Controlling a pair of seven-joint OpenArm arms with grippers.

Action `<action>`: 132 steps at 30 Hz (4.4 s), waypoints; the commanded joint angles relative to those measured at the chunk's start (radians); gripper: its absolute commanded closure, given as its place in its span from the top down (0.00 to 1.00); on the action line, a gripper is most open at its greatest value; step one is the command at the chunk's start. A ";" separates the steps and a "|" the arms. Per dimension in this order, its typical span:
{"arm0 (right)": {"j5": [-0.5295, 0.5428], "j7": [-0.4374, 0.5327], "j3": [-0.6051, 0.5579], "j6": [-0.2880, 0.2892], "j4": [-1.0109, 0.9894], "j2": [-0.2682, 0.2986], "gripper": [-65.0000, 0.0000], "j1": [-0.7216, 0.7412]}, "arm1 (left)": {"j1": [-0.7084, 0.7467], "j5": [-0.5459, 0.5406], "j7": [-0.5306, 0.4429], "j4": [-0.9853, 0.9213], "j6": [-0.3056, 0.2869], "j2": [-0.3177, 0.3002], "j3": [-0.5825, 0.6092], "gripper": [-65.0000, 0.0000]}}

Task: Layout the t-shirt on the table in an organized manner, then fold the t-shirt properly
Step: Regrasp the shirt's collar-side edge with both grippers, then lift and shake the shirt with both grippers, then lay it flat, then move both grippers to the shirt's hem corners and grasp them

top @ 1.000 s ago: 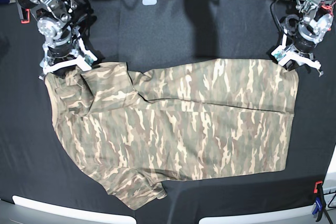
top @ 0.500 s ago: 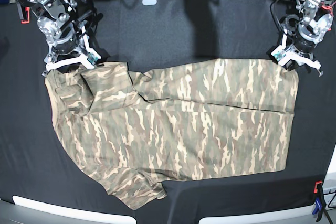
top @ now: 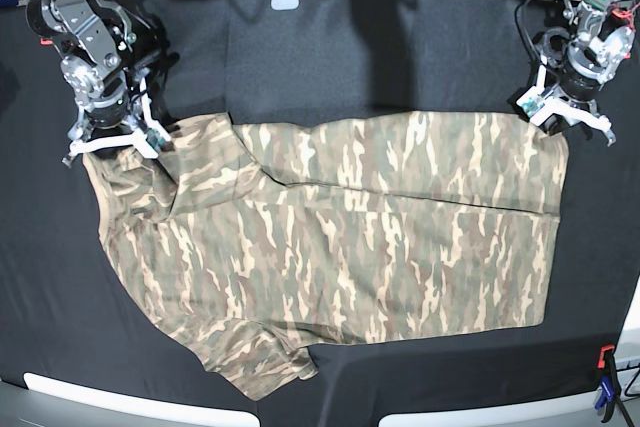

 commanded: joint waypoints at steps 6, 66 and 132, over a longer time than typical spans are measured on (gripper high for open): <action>-0.035 -0.013 0.006 -0.053 0.011 0.027 0.00 -0.011 | 0.013 -0.089 0.011 0.003 -0.013 -0.024 0.002 0.00; -0.450 -0.243 0.042 -0.514 0.560 0.182 0.12 -0.715 | 0.576 -0.208 0.452 0.493 0.135 -0.422 -0.055 0.16; 0.658 -0.071 0.450 0.309 -0.725 -0.241 0.31 0.823 | -0.901 -0.895 0.183 -0.950 -0.016 0.080 -0.225 0.31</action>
